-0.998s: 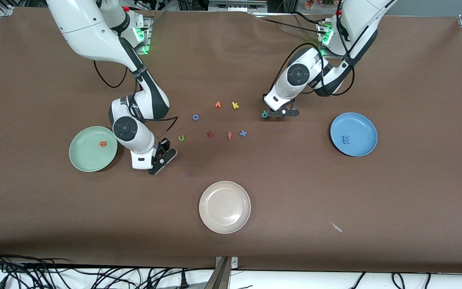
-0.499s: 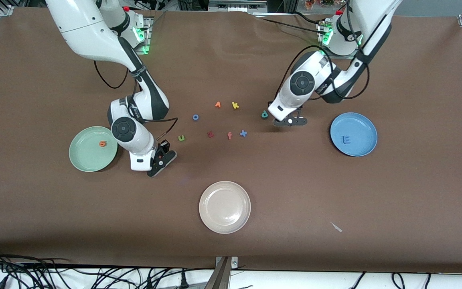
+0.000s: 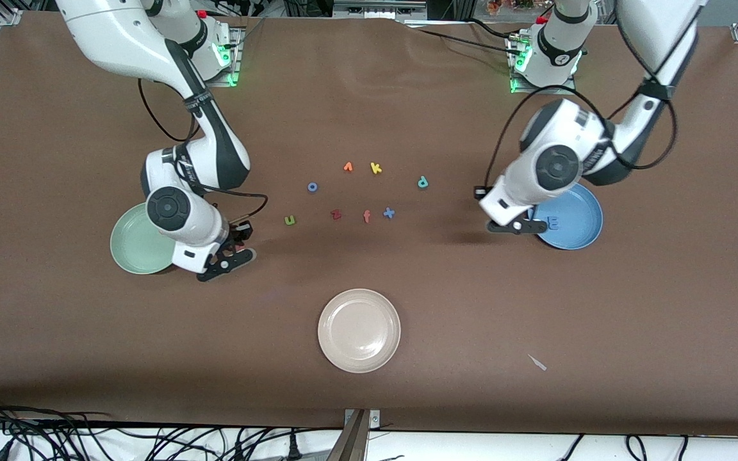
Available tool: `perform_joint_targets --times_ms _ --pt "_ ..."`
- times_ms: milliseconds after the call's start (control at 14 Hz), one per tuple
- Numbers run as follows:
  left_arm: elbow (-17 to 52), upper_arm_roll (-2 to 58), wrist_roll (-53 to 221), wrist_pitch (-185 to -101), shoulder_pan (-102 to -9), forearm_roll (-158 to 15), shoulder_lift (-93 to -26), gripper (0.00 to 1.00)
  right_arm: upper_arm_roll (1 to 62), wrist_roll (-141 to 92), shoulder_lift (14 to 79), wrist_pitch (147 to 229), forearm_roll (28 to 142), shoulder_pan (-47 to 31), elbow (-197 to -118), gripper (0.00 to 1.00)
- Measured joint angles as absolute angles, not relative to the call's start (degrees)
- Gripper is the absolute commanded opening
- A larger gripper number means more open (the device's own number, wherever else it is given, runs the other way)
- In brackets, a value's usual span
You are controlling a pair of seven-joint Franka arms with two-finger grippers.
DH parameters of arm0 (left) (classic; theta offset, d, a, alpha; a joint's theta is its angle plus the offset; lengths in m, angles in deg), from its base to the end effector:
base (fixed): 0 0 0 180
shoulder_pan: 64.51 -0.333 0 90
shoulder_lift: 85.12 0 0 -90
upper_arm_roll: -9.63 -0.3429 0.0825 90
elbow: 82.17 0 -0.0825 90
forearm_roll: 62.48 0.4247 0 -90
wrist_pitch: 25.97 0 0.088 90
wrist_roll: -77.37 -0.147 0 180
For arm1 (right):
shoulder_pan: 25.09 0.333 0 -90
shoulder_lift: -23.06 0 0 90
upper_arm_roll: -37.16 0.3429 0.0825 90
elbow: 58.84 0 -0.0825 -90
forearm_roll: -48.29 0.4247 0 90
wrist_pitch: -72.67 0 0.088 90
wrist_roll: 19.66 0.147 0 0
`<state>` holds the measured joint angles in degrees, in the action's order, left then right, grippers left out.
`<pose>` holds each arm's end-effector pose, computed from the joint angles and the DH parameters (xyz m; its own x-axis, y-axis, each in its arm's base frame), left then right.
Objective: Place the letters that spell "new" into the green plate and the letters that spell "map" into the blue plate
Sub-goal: 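Place the pink M and yellow o on their plates with both grippers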
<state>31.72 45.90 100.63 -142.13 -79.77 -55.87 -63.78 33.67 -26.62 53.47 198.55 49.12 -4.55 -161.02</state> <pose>0.5663 -0.2034 0.2516 0.9602 -0.0227 -0.2785 -0.0175 -0.9996 0.0212 0.6527 0.2030 0.2046 0.9084 0.4014 -0.1174 0.4048 -0.9144 0.0060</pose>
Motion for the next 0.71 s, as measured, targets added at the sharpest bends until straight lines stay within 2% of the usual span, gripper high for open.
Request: perform_joint_targets --times_ms 499,570,641,713 --pt "33.7 45.49 80.85 -141.43 -93.2 -50.08 -62.35 0.25 22.97 -25.09 49.0 198.69 49.14 -4.91 -168.61 0.16" --pt "33.92 45.49 80.2 -141.43 -94.04 -48.61 -61.58 0.29 21.67 -25.01 48.91 198.91 49.14 -4.91 -169.45 0.19" --pt "34.04 45.49 80.05 -141.43 -94.67 -47.37 -60.68 0.34 20.57 -24.99 48.94 199.23 49.14 -4.97 -170.24 0.23" --pt "34.12 45.5 79.89 -141.43 -95.3 -46.63 -59.71 0.44 19.79 -24.99 48.99 199.45 49.14 -5.17 -171.03 0.47"
